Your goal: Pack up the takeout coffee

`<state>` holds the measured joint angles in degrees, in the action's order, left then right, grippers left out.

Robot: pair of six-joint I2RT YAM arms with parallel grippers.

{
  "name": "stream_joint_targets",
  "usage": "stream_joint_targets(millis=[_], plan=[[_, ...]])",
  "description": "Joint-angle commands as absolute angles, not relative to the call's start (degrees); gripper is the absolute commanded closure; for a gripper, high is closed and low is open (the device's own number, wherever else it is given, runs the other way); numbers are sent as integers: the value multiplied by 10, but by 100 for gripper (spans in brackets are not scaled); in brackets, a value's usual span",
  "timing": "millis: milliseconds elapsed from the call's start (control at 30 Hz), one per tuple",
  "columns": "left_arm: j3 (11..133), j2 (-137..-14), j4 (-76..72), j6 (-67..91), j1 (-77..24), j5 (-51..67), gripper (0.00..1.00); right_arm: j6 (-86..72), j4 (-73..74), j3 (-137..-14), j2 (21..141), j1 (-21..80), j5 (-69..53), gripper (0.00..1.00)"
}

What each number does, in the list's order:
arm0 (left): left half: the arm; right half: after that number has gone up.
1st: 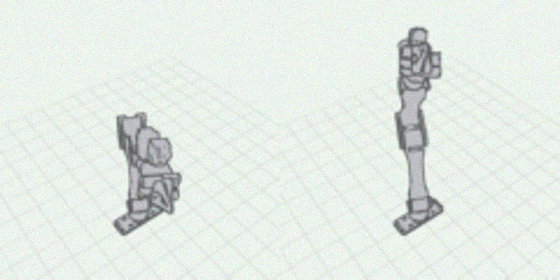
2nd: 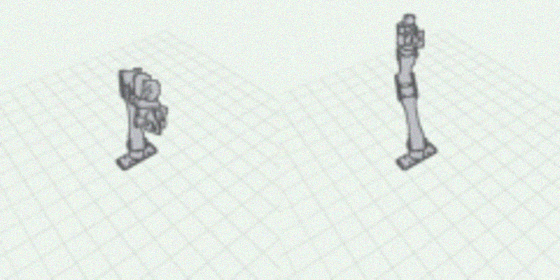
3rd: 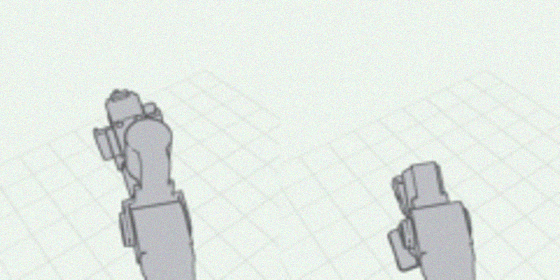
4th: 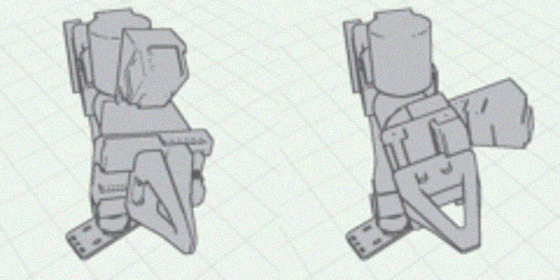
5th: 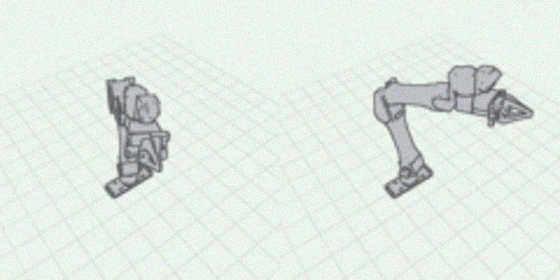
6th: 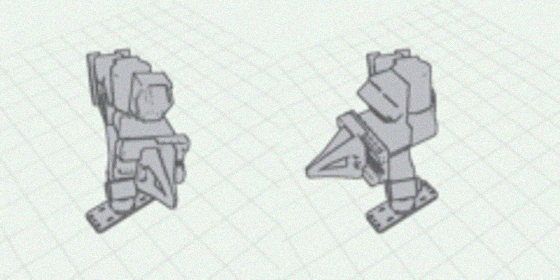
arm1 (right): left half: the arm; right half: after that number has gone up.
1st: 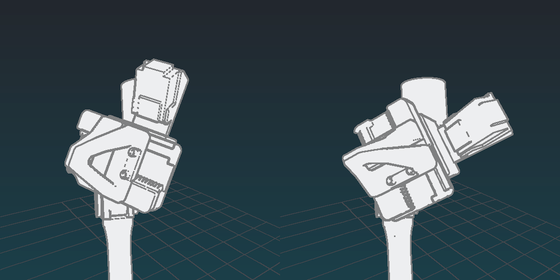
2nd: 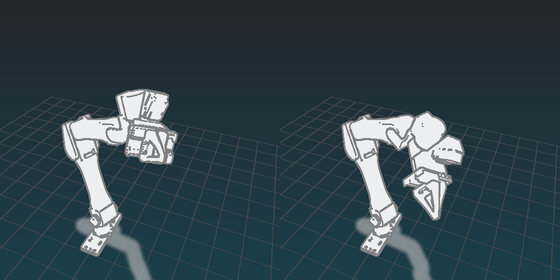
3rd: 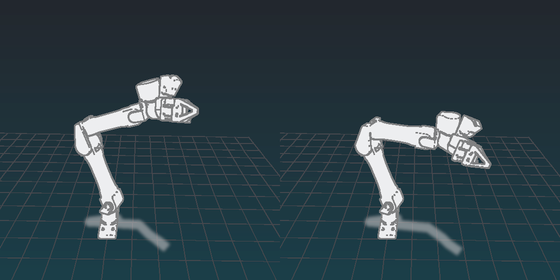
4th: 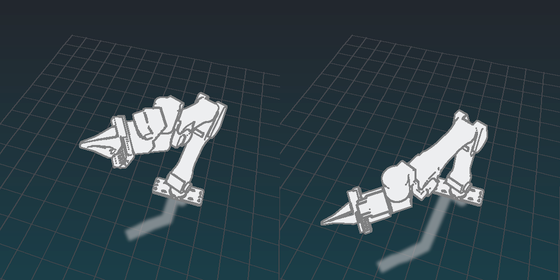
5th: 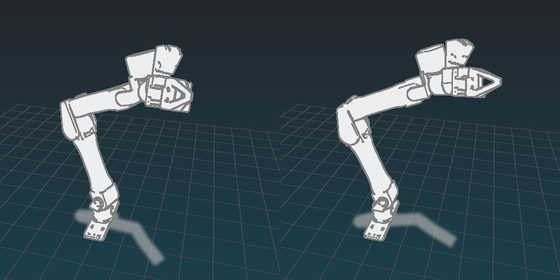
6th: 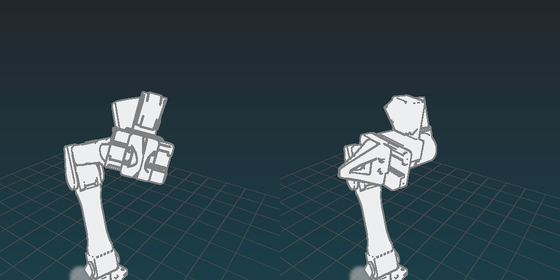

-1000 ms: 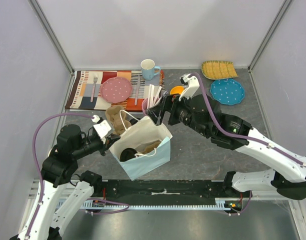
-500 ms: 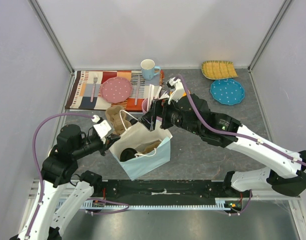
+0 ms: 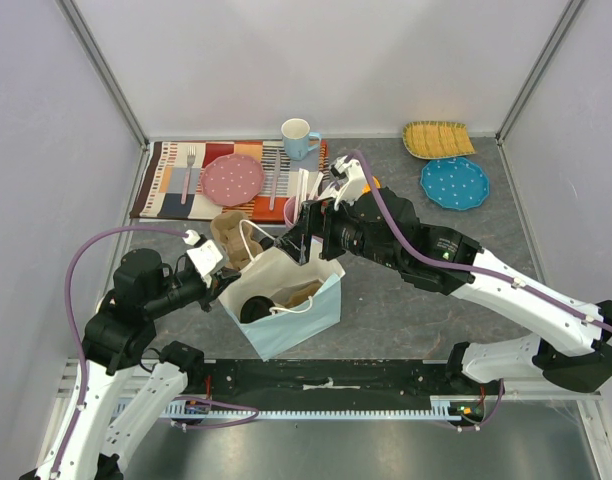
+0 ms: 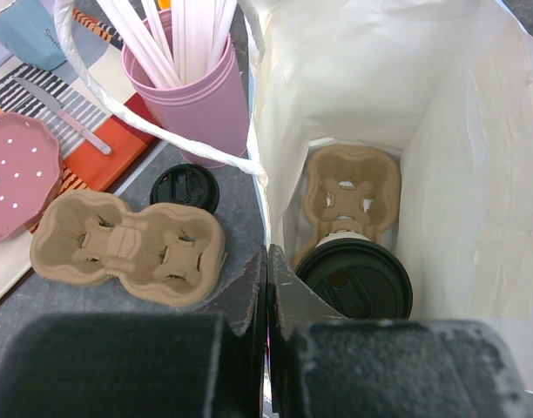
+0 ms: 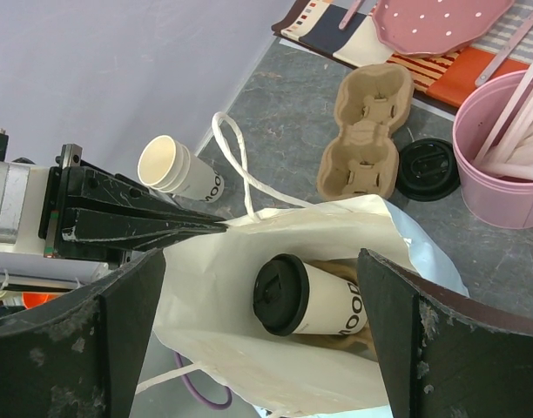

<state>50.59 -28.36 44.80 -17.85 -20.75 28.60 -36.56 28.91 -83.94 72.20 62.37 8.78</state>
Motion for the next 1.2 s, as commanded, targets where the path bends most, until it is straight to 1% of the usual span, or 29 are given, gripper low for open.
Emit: stream_joint_targets(millis=[0,100,133,267,333,633,733,800,900,1033,1133,1167], plan=[[513,-283,416,-174,-207,291,98,-353,277,-847,711,621,77,2],[512,-284,410,-171,-208,289,98,-344,253,-830,707,621,27,2],[512,-283,408,-171,-207,289,98,-341,246,-825,712,621,-28,2],[512,-285,403,-171,-207,287,98,-338,224,-814,740,621,-161,2],[512,-285,403,-171,-207,287,98,-336,229,-811,742,623,-167,2],[512,-283,403,-172,-207,284,98,-330,238,-810,731,623,-112,2],[519,-281,404,-169,-207,278,98,-334,260,-838,730,623,-57,4],[529,-277,398,-166,-207,280,98,-332,298,-868,736,629,-29,8],[538,-265,377,-164,-207,285,98,-323,343,-901,757,662,16,13],[548,-252,360,-164,-208,290,98,-311,371,-926,798,713,56,16],[538,-224,340,-188,-207,306,98,-296,376,-926,807,761,104,18],[532,-203,337,-197,-207,318,98,-296,377,-917,809,774,141,19]])
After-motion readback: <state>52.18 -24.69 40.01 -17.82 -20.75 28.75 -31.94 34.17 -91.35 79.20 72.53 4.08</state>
